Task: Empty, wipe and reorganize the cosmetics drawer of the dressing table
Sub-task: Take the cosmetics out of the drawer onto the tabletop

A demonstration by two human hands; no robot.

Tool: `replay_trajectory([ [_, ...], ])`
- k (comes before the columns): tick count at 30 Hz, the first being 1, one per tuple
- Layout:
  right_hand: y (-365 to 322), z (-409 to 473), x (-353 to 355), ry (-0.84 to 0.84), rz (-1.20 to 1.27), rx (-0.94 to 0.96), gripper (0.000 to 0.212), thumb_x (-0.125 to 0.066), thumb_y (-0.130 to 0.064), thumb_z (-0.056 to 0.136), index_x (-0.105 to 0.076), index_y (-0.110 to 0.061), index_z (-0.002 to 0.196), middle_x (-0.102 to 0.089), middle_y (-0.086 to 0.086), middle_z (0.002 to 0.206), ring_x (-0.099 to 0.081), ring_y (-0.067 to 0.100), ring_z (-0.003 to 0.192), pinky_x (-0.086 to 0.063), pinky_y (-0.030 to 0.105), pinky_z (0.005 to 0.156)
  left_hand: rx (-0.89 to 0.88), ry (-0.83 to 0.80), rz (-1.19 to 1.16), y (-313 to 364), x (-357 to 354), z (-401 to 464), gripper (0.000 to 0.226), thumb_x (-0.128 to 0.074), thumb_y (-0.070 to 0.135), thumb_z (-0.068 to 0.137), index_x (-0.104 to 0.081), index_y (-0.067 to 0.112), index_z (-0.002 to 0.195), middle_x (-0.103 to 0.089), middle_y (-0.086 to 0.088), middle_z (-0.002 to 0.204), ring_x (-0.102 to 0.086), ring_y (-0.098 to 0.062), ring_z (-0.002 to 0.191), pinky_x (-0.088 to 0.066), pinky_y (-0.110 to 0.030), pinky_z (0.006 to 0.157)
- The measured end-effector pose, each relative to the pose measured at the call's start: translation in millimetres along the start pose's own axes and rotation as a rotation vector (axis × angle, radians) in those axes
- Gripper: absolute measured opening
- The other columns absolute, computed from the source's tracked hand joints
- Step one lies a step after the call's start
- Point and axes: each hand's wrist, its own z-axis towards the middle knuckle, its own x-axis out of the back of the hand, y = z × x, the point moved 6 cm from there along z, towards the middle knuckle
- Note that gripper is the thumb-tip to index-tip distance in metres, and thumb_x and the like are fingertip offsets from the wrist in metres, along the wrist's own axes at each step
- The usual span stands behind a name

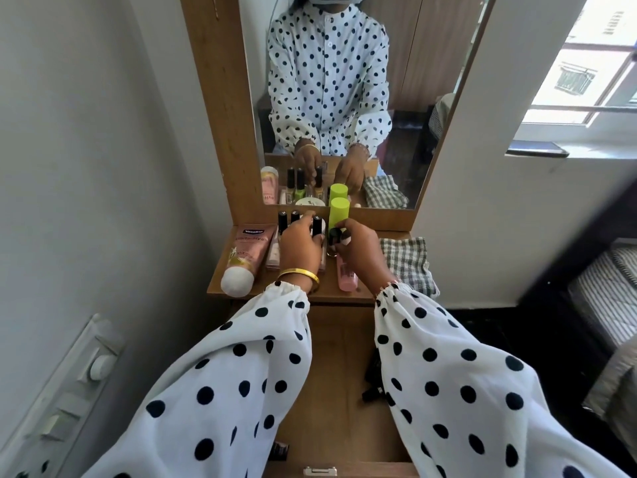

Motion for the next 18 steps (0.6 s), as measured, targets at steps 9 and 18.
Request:
replay_trajectory([
  [9, 5, -27, 18, 0.209, 0.095, 0.038, 0.037, -0.065, -0.004, 0.082, -0.060, -0.010, 0.118, -0.062, 0.009, 0.106, -0.058, 0.022, 0.094, -0.049, 0.028, 0.078, -0.035, 0.121, -0.202, 3, 19, -27, 0.042, -0.051, 0.004, 0.088, -0.050, 0.008, 0.130, -0.061, -0.015, 0.123, -0.058, -0.024, 0.114, -0.047, -0.031, 0.094],
  [18, 31, -130, 13, 0.222, 0.177, -0.098, 0.011, -0.061, -0.008, 0.087, -0.066, -0.011, 0.096, -0.063, -0.001, 0.091, -0.057, 0.010, 0.082, -0.045, 0.016, 0.073, -0.021, 0.047, -0.319, -19, 18, -111, 0.024, -0.051, 0.003, 0.087, -0.064, 0.008, 0.107, -0.065, -0.002, 0.100, -0.057, -0.008, 0.084, -0.041, 0.004, 0.067],
])
